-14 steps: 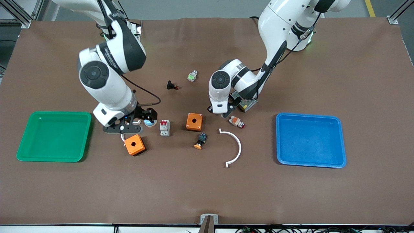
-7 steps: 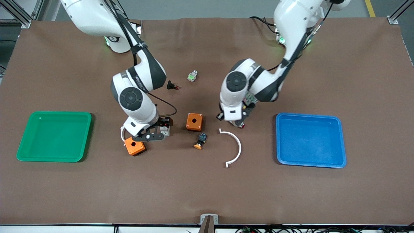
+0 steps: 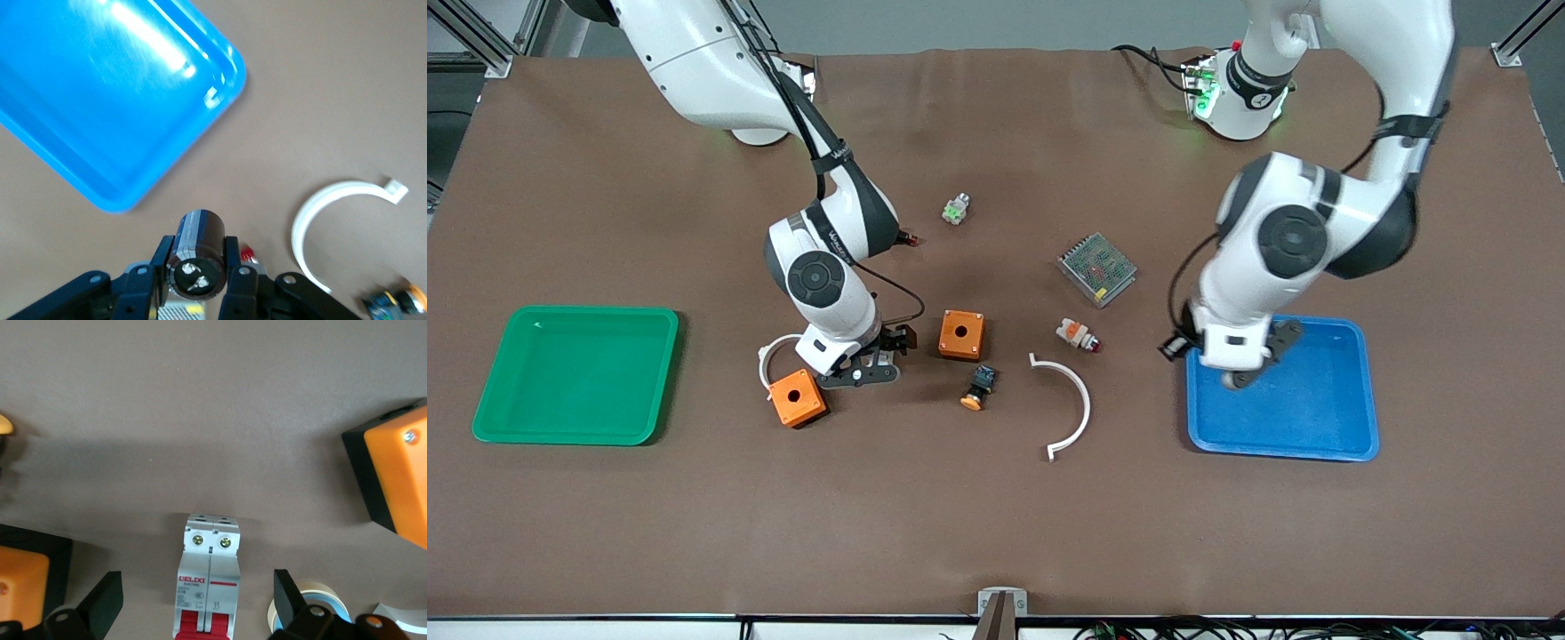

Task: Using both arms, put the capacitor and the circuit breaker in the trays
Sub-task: 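Lower the capacitor into the blue tray while the right gripper carries the breaker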

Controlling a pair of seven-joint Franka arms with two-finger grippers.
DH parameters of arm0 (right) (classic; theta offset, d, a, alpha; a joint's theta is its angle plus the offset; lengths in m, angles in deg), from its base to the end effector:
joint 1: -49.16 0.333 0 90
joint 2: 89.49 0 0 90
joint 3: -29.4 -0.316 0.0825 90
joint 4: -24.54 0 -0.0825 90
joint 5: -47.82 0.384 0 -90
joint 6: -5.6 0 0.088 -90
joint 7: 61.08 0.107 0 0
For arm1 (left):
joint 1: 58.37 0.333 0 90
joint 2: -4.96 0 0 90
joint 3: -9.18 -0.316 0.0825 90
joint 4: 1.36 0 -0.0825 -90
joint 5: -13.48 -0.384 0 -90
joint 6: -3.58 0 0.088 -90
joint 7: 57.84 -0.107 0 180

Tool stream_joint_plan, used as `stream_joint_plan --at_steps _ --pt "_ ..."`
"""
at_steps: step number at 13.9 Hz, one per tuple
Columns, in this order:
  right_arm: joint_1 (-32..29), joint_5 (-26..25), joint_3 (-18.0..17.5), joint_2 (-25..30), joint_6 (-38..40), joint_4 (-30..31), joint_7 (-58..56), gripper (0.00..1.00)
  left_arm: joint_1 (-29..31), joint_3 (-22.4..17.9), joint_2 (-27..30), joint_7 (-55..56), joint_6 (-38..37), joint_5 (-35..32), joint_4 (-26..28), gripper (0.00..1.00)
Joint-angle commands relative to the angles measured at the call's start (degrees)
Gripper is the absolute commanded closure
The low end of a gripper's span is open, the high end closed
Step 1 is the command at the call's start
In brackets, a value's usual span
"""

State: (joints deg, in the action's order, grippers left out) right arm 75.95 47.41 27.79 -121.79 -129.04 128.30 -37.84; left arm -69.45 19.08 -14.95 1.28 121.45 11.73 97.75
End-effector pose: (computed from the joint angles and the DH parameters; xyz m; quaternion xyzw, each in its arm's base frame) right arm 0.5722 0.3079 0.2277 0.9989 0.0455 -0.0132 0.0008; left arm 0.6076 -0.2211 0.3821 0.9458 0.3244 -0.0158 0.0074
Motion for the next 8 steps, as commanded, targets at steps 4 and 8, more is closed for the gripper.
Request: stream_joint_plan --at_steps 4,8 --pt "-0.1 0.2 0.0 0.9 -0.5 2.5 -0.7 0.66 11.7 0.7 1.5 -20.1 -0.5 -0.7 1.7 1.00" --pt "0.0 0.2 0.0 1.6 0.0 2.1 -0.3 0.95 20.8 0.8 -2.4 -26.8 1.1 -0.7 2.1 1.00"
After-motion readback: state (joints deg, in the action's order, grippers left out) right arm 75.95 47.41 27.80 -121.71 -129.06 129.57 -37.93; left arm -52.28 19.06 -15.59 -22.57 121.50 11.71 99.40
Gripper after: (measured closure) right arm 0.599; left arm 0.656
